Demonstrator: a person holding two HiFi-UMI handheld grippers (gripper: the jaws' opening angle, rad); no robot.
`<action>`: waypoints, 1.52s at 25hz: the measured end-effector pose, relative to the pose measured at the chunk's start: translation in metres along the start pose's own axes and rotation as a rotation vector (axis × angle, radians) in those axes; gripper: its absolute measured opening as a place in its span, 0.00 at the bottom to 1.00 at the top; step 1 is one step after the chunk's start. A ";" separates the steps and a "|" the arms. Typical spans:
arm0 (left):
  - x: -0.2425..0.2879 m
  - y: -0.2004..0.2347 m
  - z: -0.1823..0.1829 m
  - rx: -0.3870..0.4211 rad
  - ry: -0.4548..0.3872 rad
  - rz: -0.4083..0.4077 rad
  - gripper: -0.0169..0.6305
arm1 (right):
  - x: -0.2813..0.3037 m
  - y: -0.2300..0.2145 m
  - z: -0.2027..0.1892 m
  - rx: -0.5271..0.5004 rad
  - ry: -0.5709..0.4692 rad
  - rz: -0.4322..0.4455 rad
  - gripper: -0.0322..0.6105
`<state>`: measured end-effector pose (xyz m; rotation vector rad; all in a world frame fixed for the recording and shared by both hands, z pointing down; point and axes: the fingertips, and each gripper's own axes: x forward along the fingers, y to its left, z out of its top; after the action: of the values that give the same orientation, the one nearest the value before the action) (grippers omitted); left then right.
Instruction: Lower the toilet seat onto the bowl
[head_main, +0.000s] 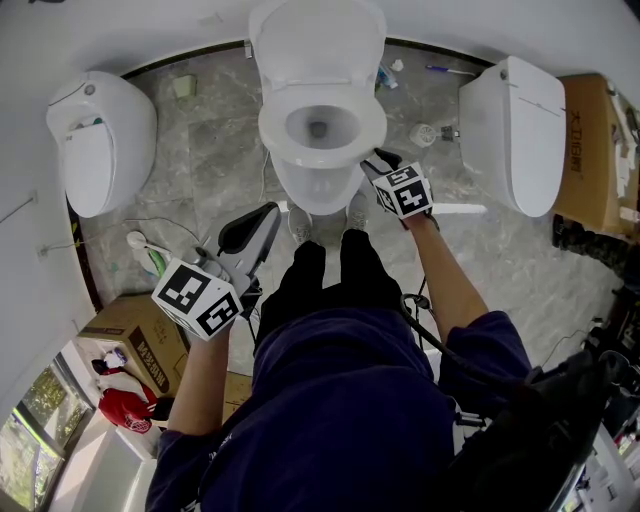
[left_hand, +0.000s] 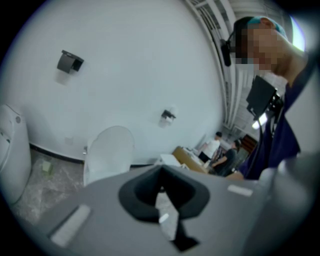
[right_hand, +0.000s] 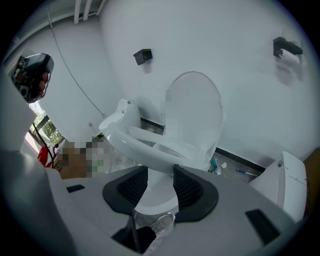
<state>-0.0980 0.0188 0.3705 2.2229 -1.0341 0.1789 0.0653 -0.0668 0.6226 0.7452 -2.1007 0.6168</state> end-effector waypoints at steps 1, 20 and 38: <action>-0.001 0.001 0.000 -0.001 0.000 -0.001 0.03 | 0.000 0.001 -0.002 0.005 0.003 0.001 0.28; 0.000 0.004 -0.014 -0.019 0.020 -0.010 0.03 | 0.009 0.010 -0.034 0.131 0.024 0.031 0.28; 0.000 -0.003 -0.021 -0.016 0.028 -0.024 0.03 | 0.007 0.016 -0.052 0.255 0.018 0.074 0.22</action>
<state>-0.0926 0.0334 0.3854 2.2117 -0.9899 0.1904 0.0775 -0.0242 0.6547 0.8000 -2.0629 0.9410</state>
